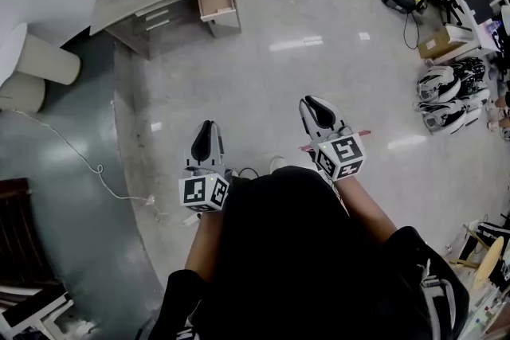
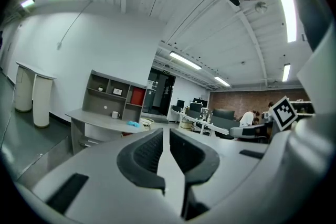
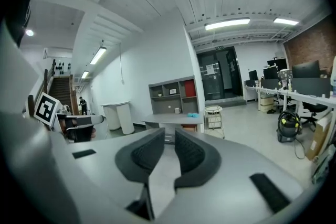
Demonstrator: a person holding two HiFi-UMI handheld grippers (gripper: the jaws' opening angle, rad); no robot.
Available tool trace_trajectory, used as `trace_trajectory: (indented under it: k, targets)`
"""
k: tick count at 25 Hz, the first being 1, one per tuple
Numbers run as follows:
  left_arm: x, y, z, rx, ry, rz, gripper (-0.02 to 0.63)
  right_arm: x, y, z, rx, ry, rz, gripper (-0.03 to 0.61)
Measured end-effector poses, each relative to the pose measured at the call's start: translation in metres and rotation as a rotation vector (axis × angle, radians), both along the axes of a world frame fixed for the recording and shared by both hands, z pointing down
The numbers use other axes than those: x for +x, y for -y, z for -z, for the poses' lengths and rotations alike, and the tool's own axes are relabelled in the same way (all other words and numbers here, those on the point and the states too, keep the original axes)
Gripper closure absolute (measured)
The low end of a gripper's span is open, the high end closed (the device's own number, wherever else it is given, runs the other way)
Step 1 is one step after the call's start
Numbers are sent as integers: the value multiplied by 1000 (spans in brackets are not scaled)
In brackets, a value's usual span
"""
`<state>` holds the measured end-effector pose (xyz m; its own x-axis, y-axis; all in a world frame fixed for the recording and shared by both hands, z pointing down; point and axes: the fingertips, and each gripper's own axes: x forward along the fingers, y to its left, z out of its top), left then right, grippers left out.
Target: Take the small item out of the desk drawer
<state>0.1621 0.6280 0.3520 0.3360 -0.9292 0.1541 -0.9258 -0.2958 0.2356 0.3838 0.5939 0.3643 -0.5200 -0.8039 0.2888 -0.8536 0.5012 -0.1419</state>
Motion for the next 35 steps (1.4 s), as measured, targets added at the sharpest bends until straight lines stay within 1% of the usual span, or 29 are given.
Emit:
trace_trajectory:
  k: [1,2,4,5,6,7,12,15,18,22,27,29,32,35]
  targets:
    - [1,-2,-1,-2,4,6,597,5,-1,-2,2,-2,-13,506]
    - [4,-4,-3,-4,11,9,595,12,-2,-5,-1,-4,-25,478]
    - [15,-7,-7,-18,21,10,587,28,-5,-13,-18,-4,-42,453]
    - [20,-8,-11,-29,23,10,543,35,-6,-16,-26,-1,-47,441]
    - [25,-9,-14,-42,23,8,484,42,-8,-19,-31,4,-50,429]
    - [29,-10,-18,-54,24,4,469,47,-10,-21,-33,9,-51,426]
    - [47,-13,-32,-94,51,-41,463,62,-12,-36,-67,27,-51,426]
    - [48,-9,-35,-109,57,-34,463,64,-10,-44,-88,36,-43,426]
    - [50,-5,-34,-103,49,-17,463,67,-8,-50,-101,28,-23,426]
    - [50,4,-32,-96,49,-17,462,66,1,-51,-101,20,-12,426]
    - [38,40,-33,-85,34,-21,463,56,29,-50,-84,-15,-21,426]
    - [33,57,-34,-77,23,-34,463,48,38,-53,-94,-18,-23,426]
    - [20,86,-37,-63,33,-59,462,30,56,-58,-113,-21,-21,426]
    - [10,122,-39,-52,22,-65,463,17,80,-59,-125,-26,-22,426]
